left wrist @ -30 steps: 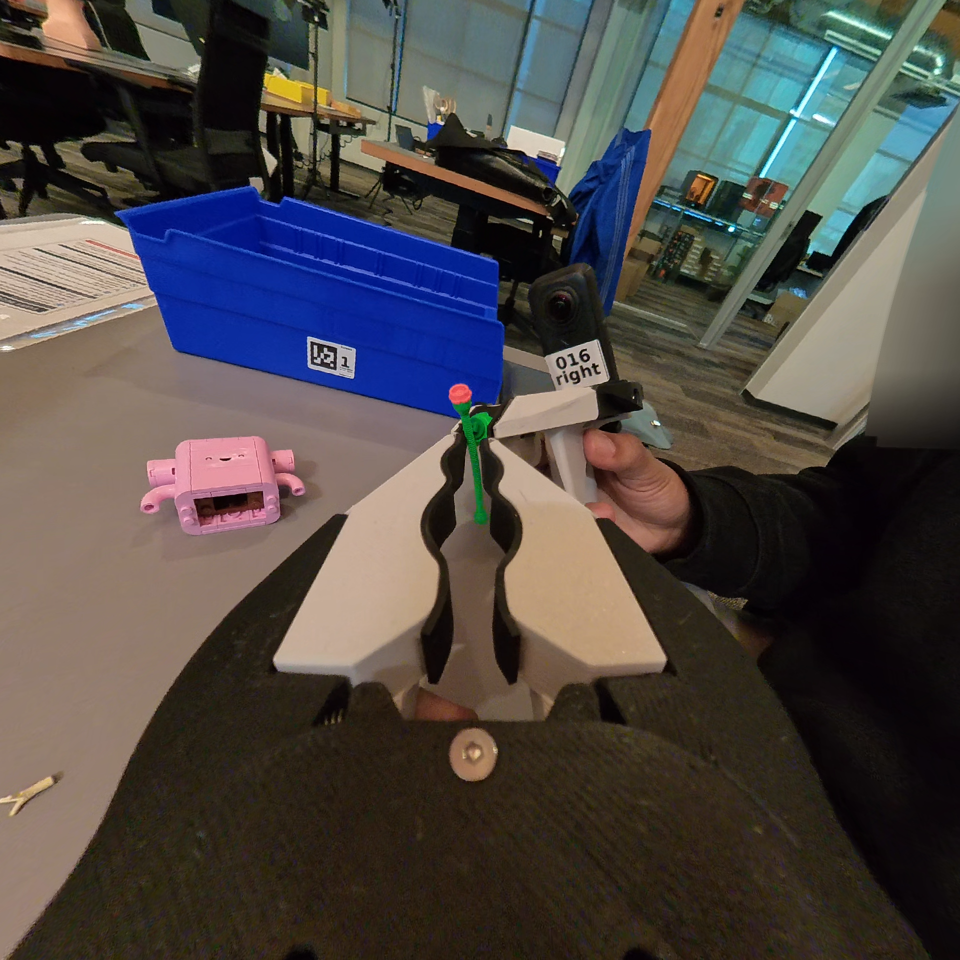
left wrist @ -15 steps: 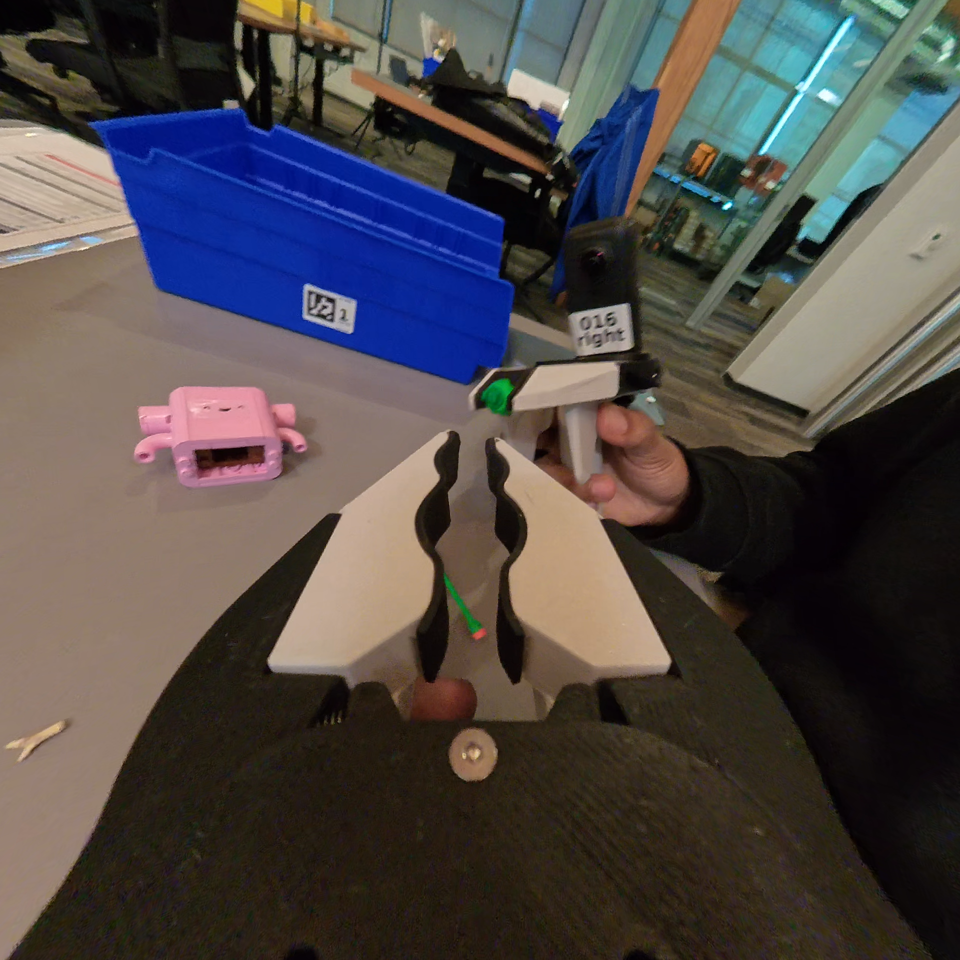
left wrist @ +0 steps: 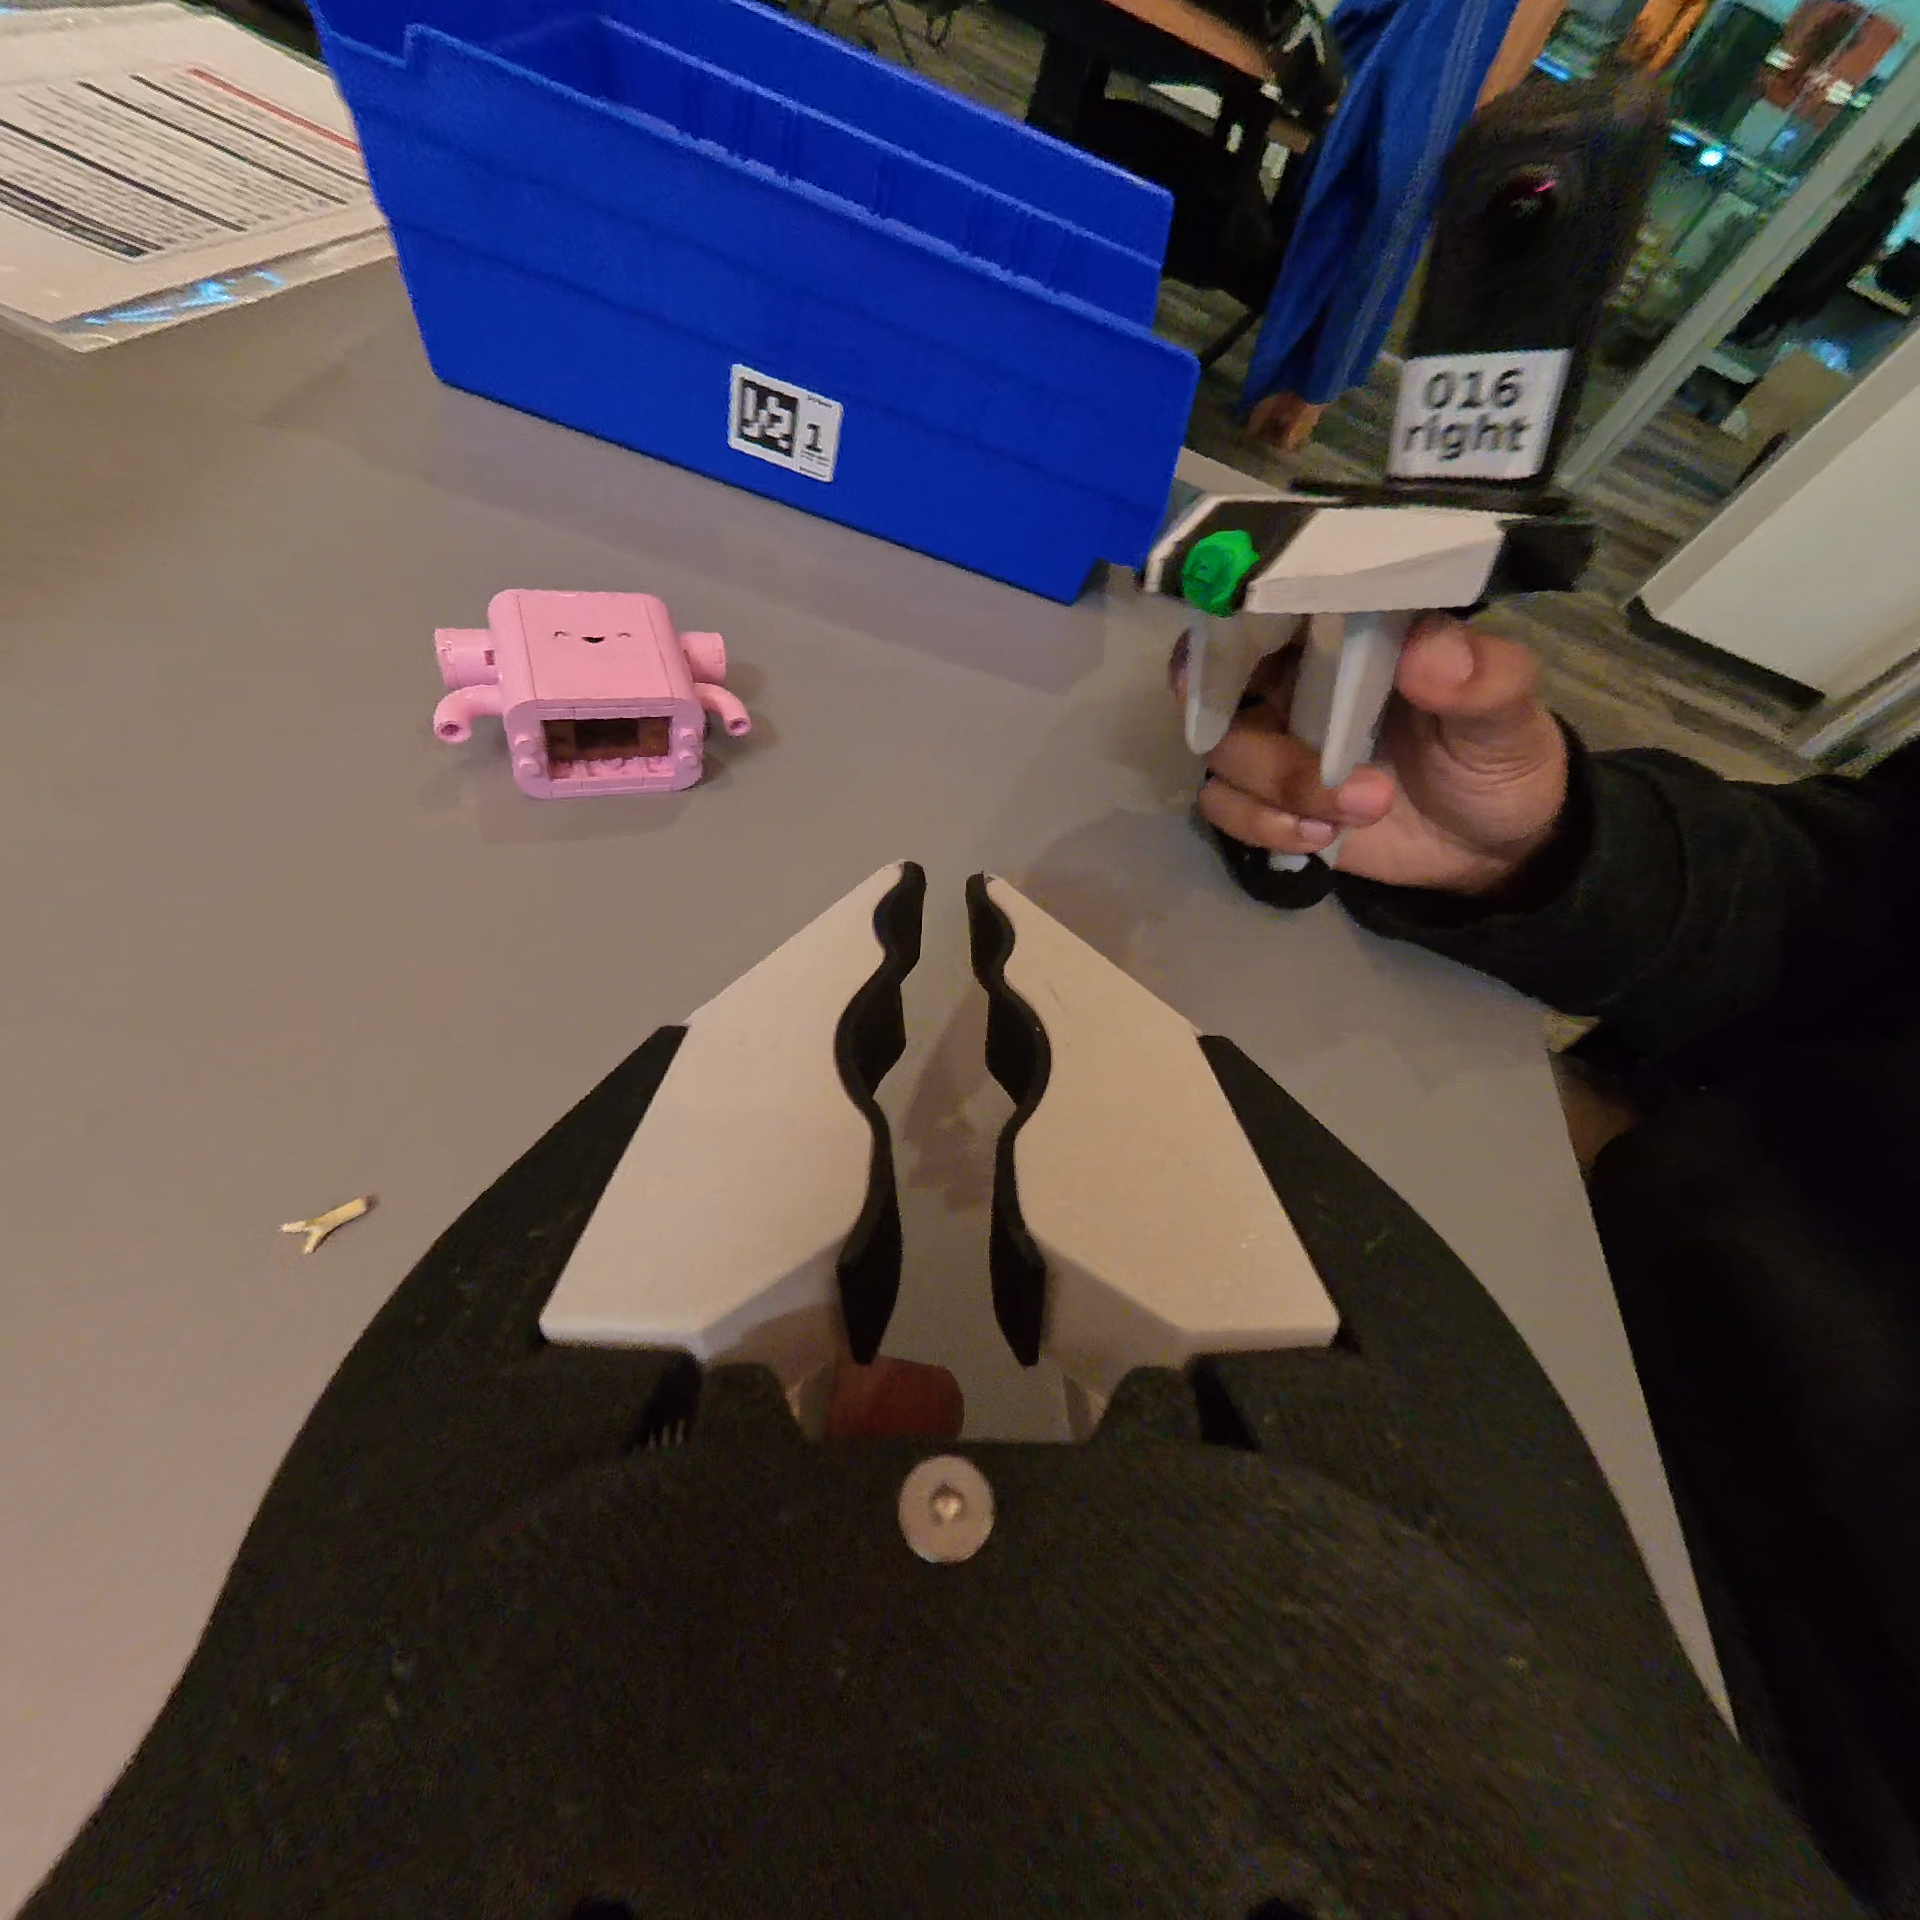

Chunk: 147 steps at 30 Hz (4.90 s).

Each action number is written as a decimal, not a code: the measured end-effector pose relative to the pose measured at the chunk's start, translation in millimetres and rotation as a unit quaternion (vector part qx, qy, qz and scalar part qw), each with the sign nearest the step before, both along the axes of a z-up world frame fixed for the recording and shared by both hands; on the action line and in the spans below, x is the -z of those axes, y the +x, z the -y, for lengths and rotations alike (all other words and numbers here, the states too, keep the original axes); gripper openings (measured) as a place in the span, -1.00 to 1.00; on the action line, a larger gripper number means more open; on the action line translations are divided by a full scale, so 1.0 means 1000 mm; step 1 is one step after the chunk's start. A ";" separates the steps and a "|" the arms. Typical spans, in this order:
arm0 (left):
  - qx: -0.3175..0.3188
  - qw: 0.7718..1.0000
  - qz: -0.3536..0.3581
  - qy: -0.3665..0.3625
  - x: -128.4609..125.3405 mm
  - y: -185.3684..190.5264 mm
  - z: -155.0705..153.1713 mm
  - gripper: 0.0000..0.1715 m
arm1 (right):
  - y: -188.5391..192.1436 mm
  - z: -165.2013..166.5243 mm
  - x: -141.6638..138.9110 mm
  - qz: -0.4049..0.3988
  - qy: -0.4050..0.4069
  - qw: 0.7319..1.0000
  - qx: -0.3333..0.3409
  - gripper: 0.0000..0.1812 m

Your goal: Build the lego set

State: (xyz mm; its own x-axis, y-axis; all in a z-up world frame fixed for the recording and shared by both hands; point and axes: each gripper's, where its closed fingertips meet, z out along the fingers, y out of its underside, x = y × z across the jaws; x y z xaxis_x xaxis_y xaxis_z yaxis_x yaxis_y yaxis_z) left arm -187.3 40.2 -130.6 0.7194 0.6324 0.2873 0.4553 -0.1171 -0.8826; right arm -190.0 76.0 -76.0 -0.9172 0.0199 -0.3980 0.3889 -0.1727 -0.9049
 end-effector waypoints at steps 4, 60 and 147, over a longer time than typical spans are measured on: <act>-0.054 0.998 -0.014 0.015 -0.009 -0.009 0.023 -0.92 | 0.012 0.007 0.006 -0.138 0.143 0.979 -0.037 -0.87; -0.171 0.979 -0.020 0.105 -0.015 -0.035 0.070 -0.74 | 0.050 0.001 0.123 -0.402 0.620 0.529 -0.418 -0.87; -0.226 0.925 -0.284 -0.110 -0.064 -0.020 0.056 -0.71 | -0.019 0.112 -0.012 0.004 0.009 0.997 -0.073 -0.87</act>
